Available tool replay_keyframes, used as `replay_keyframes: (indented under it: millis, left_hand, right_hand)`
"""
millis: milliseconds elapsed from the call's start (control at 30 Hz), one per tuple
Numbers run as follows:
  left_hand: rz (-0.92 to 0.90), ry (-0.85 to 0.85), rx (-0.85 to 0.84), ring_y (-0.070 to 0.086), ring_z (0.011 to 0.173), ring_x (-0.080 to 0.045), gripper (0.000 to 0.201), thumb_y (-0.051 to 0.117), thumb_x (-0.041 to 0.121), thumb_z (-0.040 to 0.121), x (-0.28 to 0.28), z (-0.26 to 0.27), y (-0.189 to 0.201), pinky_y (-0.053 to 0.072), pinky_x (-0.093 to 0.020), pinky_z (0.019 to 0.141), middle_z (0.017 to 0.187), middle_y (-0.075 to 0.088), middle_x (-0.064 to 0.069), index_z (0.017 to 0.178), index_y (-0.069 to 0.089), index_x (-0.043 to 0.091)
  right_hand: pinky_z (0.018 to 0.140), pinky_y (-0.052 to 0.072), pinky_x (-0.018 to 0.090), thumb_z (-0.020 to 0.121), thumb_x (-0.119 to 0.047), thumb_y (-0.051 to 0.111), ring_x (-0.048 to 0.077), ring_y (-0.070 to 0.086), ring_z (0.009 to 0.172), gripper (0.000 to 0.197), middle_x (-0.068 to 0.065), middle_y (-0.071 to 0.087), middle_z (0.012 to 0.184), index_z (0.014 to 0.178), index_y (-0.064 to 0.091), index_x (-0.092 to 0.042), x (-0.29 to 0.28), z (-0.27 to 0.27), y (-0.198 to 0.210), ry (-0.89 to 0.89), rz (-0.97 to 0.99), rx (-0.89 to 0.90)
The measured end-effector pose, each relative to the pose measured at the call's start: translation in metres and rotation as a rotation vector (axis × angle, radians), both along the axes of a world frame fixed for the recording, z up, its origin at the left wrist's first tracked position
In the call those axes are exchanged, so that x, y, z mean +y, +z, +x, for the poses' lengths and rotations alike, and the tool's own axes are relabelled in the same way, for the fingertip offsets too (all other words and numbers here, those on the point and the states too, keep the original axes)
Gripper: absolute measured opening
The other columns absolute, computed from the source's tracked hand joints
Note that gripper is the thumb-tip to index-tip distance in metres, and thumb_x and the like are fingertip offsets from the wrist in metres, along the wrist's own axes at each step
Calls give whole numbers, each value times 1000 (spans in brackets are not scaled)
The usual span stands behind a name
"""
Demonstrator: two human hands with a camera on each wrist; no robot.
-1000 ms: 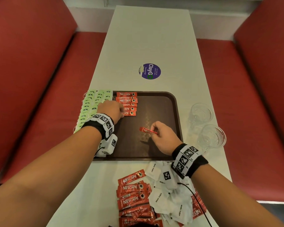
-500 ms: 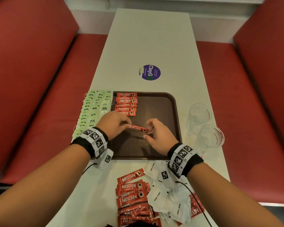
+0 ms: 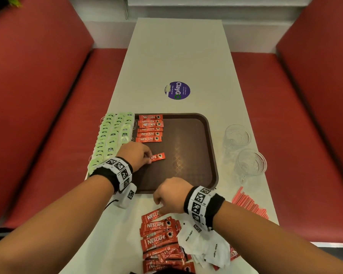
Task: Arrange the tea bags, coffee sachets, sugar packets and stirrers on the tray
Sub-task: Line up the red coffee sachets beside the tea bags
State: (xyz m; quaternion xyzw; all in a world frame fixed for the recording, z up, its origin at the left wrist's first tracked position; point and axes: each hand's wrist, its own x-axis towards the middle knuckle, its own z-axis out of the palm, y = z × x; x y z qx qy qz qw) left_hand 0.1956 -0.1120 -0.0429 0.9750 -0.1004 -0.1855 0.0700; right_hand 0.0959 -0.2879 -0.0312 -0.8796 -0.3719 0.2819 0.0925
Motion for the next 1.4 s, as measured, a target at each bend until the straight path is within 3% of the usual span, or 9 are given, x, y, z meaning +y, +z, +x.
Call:
replay_keyframes:
  millis: [100,200,367,600,733,867,967,1167,1400]
  left_hand:
    - [52,17,30,64,94,-13,13,75,34,85,-4,9,-2,55,-35,87,98,70,9,98,74,33]
    - [116,23,-6,65,96,-17,12,73,33,87,-5,22,0,55,-35,86,102,70,6,98,74,35]
    - [199,10,-43,64,98,-20,11,70,29,89,-7,41,6,52,-33,85,105,70,3,98,72,36]
    - [269,-38,-81,60,105,-22,11,67,32,91,-14,49,11,46,-35,87,109,68,1,100,71,35]
    - [166,-40,-186,61,103,-22,17,64,42,90,-14,29,18,49,-39,90,106,70,3,105,71,35]
    - [-52,-33,-231,60,89,-15,11,64,41,90,-8,-12,33,52,-36,83,93,69,9,94,70,33]
    - [-153,-59,-156,58,83,-10,8,64,36,92,-1,-45,44,47,-28,76,90,66,11,94,70,31]
    - [-81,-232,38,60,88,-9,12,63,39,91,9,-98,39,47,-27,77,93,65,14,99,70,33]
    - [-51,-367,244,57,99,-12,40,73,55,79,-5,-152,9,47,-30,85,107,63,10,108,67,29]
  right_hand:
    - [77,56,38,90,-42,68,23,64,87,29,0,71,98,111,70,-22,3,0,1,68,-82,-42]
    - [76,57,38,92,-38,66,25,66,84,24,3,71,95,106,73,-19,4,0,2,108,-138,-55]
    - [72,58,36,94,-28,64,24,65,75,18,5,70,86,98,74,-14,3,-2,2,94,-176,-33]
    - [66,52,33,94,-22,58,27,64,76,16,8,68,88,97,69,-11,3,-3,2,84,-167,-46]
    - [69,55,38,87,-25,61,30,62,75,12,8,66,85,89,63,-13,-6,-4,5,-1,-62,-39]
    - [66,50,36,85,-25,59,28,56,75,14,5,61,85,81,46,-20,-19,-5,10,-111,80,-13]
    - [65,45,34,86,-24,57,23,52,72,16,1,56,79,77,44,-21,-28,-8,14,-200,161,15]
    - [59,43,37,83,-17,58,19,46,59,23,-2,50,64,71,39,-22,-38,-23,17,-445,355,53]
    - [63,48,45,88,-7,54,24,49,60,19,8,59,71,84,40,-20,-46,-49,12,-534,451,60]
